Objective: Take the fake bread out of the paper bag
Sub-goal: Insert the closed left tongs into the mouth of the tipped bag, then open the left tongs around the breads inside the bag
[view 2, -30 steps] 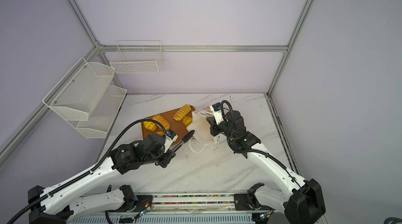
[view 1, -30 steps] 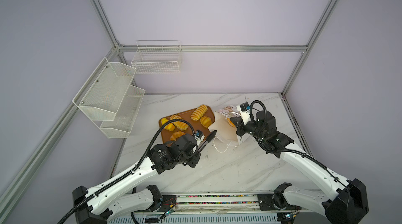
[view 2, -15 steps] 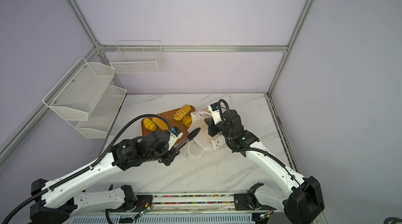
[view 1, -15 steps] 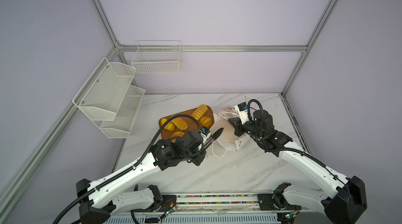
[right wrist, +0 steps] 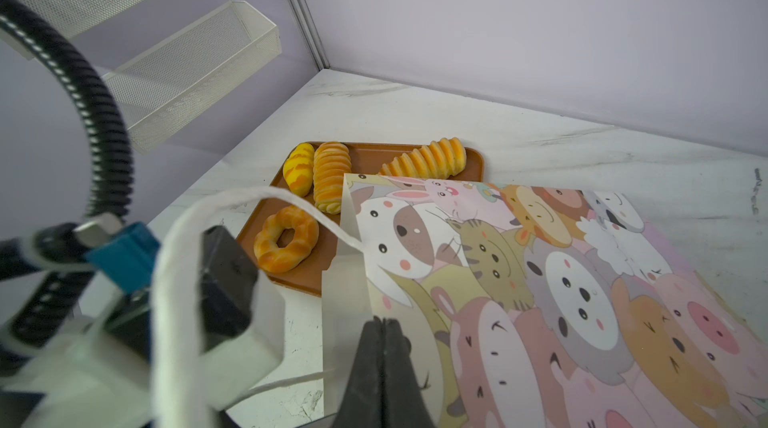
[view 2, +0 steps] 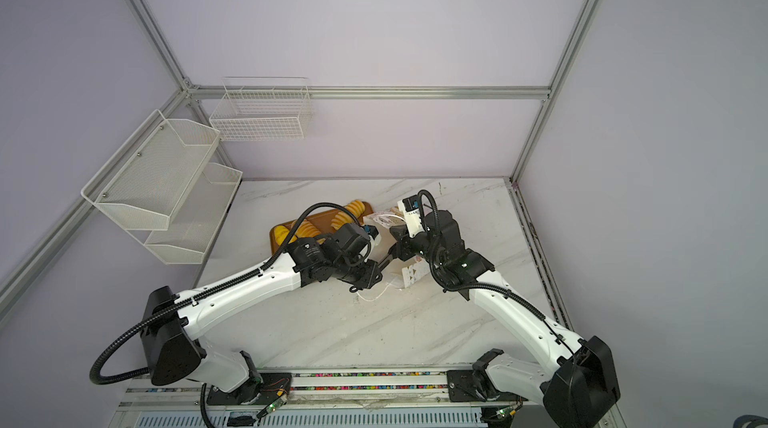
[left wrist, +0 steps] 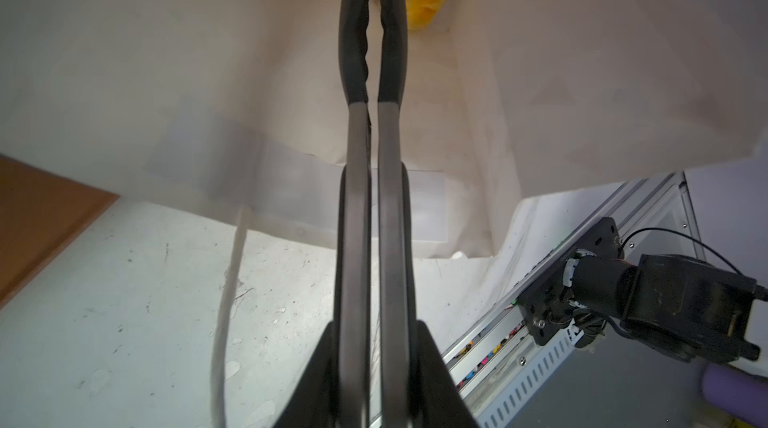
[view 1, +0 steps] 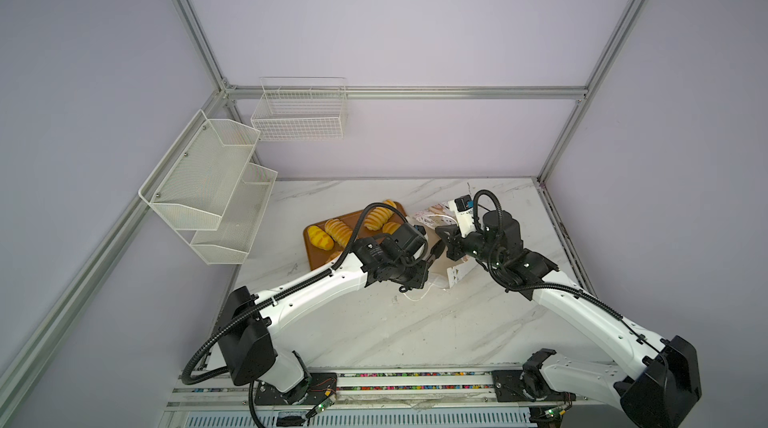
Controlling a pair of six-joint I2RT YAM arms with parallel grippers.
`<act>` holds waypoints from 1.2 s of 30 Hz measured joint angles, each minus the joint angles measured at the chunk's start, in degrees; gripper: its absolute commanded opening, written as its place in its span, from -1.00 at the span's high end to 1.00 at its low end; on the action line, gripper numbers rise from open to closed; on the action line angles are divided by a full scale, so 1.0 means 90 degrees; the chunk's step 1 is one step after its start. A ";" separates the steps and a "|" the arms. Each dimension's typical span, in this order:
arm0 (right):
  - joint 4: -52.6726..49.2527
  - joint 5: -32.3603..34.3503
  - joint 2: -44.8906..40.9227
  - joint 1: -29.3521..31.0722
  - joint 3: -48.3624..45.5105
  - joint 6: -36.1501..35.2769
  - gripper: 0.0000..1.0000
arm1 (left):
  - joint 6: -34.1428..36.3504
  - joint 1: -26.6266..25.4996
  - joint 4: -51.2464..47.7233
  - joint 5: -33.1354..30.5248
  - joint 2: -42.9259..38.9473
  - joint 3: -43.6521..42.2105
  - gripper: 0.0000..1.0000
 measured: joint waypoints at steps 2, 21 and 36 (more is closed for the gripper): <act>0.0010 0.0036 0.0000 0.0000 0.0015 0.0024 1.00 | -0.0228 0.0066 0.0260 0.0172 0.0083 0.0000 0.78; 0.0073 0.0151 0.0022 0.0002 0.0182 0.0090 1.00 | -0.1355 0.0449 0.1826 0.1098 0.0420 -0.0780 0.80; 0.0141 -0.0172 0.0066 0.0002 0.0180 -0.0158 1.00 | -0.1598 0.0539 0.2140 0.1064 0.1229 -0.0797 0.50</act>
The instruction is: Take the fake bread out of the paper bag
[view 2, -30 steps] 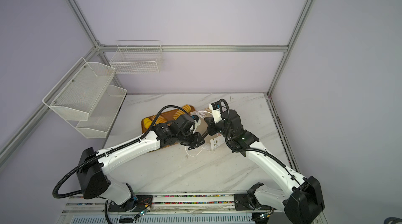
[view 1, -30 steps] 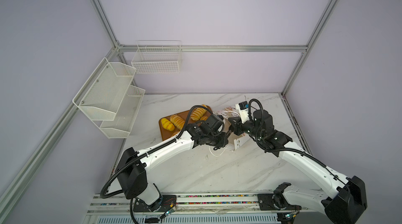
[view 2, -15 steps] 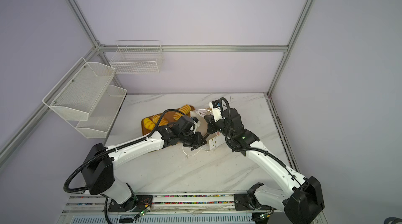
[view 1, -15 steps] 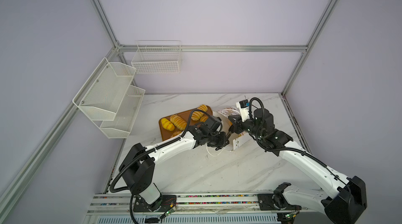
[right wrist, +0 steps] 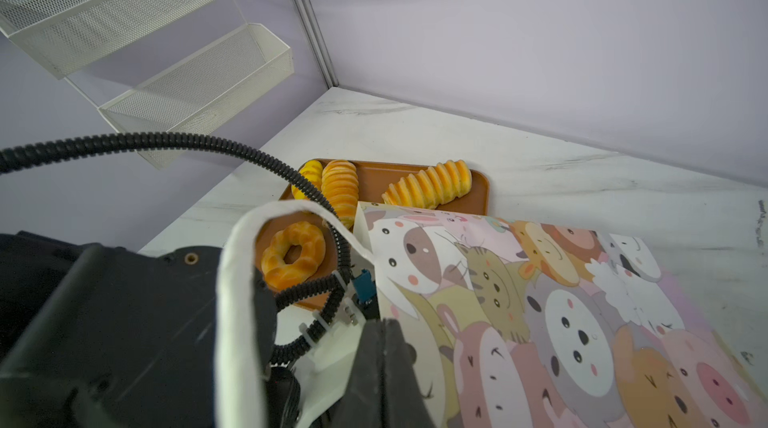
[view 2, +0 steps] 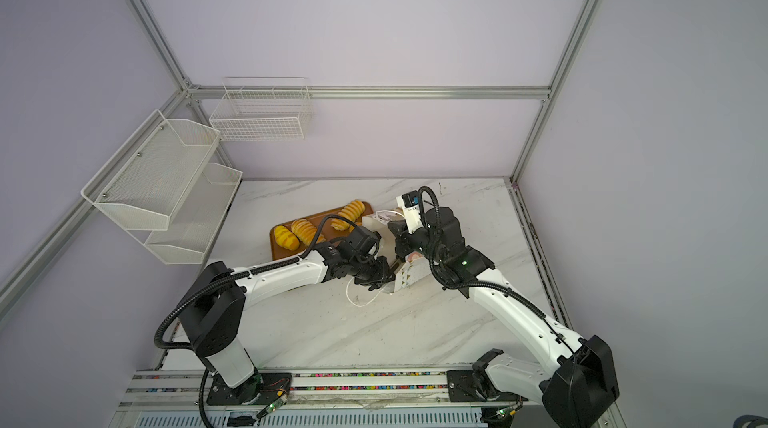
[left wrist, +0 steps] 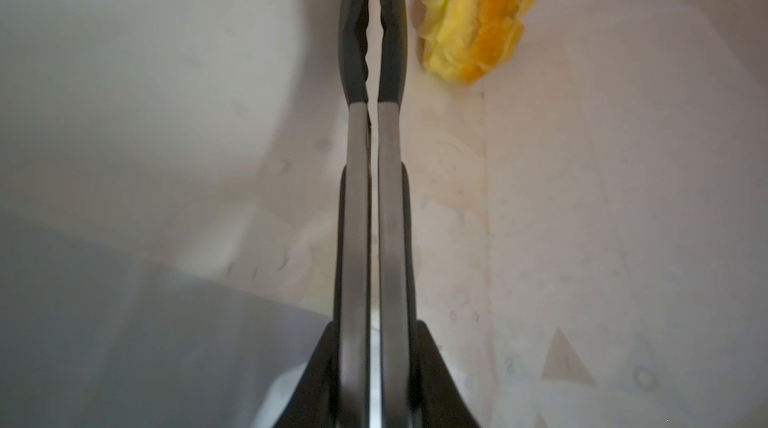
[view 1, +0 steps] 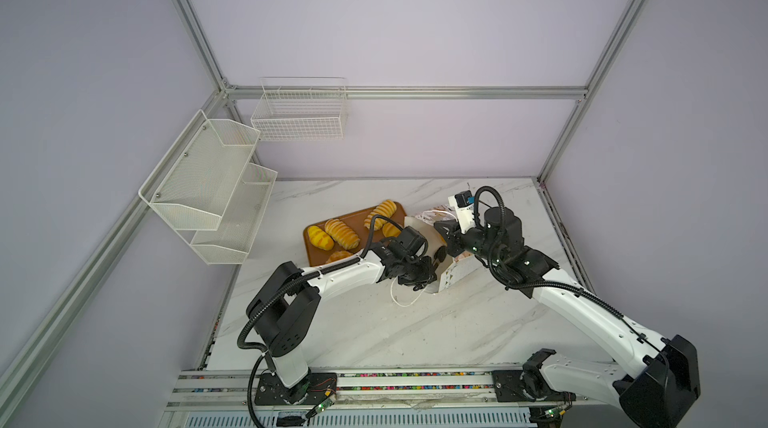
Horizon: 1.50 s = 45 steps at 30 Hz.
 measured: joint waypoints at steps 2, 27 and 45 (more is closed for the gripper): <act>0.0005 -0.0034 -0.0002 0.0000 0.0000 -0.0073 1.00 | -0.0102 0.0017 0.0024 -0.0138 -0.0015 0.0000 0.48; 0.0032 -0.0658 0.0170 0.0000 -0.0002 -0.0639 1.00 | -0.0134 0.0029 0.0435 -0.0580 0.0287 0.0236 0.17; 0.0080 -0.0767 0.0520 0.0000 0.0255 -0.0639 1.00 | -0.0248 0.0066 0.1763 -0.0367 0.0396 0.0233 0.09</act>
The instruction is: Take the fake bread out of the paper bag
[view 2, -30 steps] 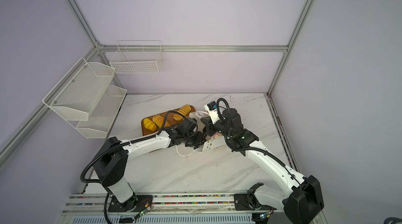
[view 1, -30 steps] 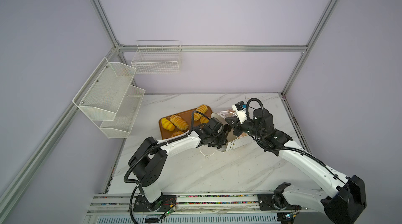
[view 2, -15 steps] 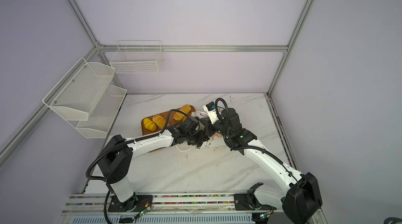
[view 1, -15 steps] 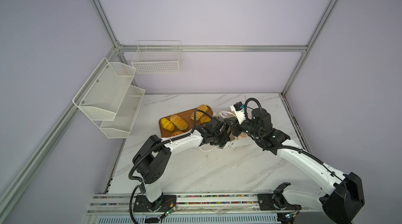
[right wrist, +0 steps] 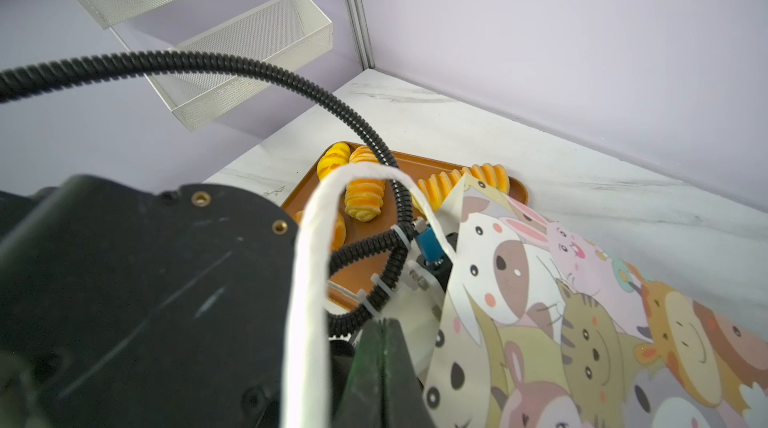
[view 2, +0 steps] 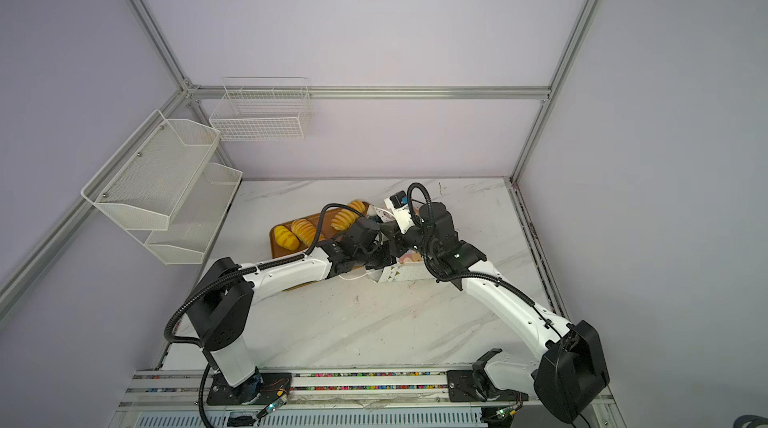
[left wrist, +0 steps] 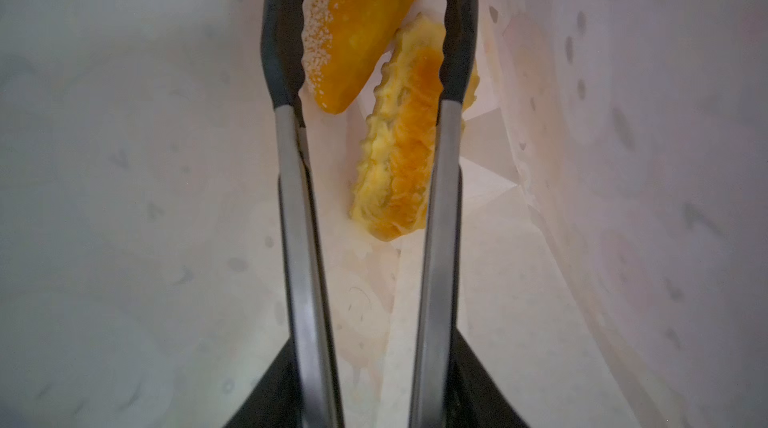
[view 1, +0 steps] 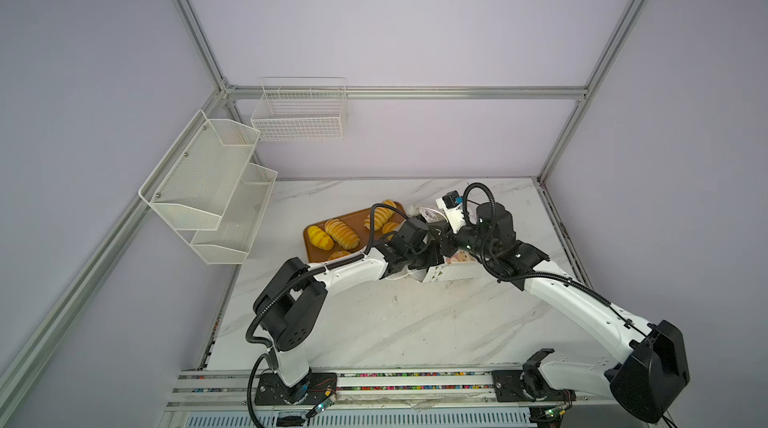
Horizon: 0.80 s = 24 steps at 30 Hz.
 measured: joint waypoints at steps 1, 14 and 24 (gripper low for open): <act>0.0005 -0.0017 0.0017 0.0000 0.0002 0.0002 1.00 | -0.0010 0.0007 0.0061 0.0017 0.0078 0.0000 0.10; 0.0029 0.0204 0.0092 -0.0041 -0.0005 -0.0056 1.00 | 0.0051 0.0056 0.0199 -0.0002 0.0471 0.0019 0.77; 0.0022 0.0760 -0.0270 0.0002 -0.0138 -0.0129 1.00 | 0.0066 0.0053 -0.0561 -0.0301 -0.0100 0.0039 1.00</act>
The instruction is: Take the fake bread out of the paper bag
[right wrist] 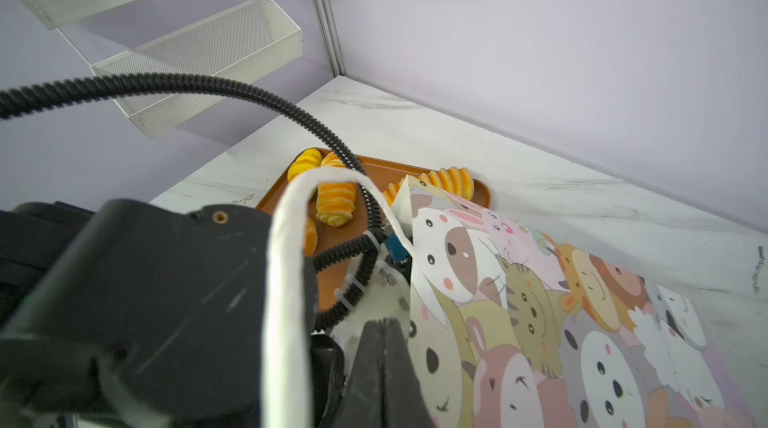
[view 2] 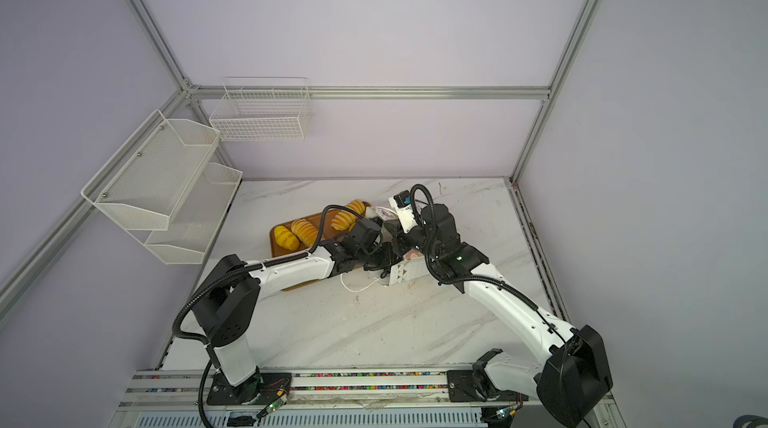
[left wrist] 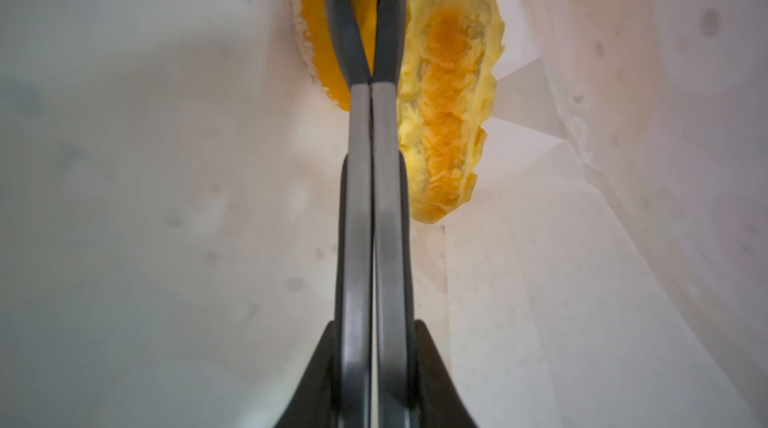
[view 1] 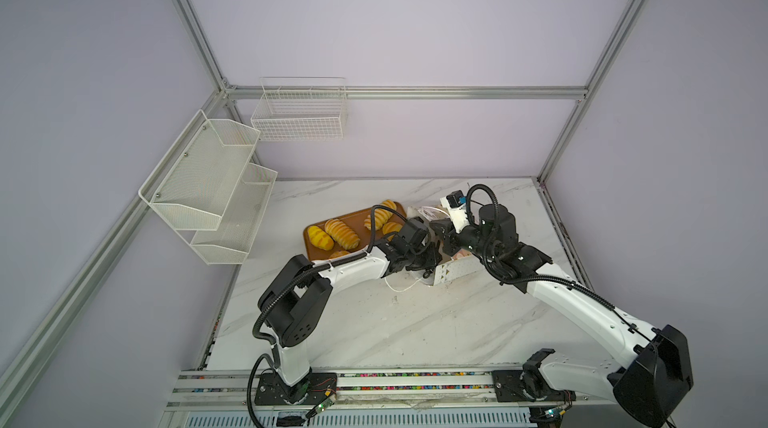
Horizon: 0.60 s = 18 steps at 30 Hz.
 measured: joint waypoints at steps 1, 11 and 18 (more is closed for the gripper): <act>0.0002 0.0061 -0.0032 -0.0002 -0.0012 -0.0019 1.00 | -0.0002 0.0000 -0.0063 -0.0027 -0.0136 -0.0019 1.00; 0.0027 0.0357 -0.0148 0.0000 -0.0148 -0.0141 1.00 | -0.0002 0.0005 -0.0389 -0.0158 -0.1569 -0.0780 1.00; 0.0131 0.0274 -0.0408 0.0000 -0.0364 -0.0328 1.00 | -0.0002 -0.0002 -0.0865 -0.0112 -0.2222 -0.1302 0.96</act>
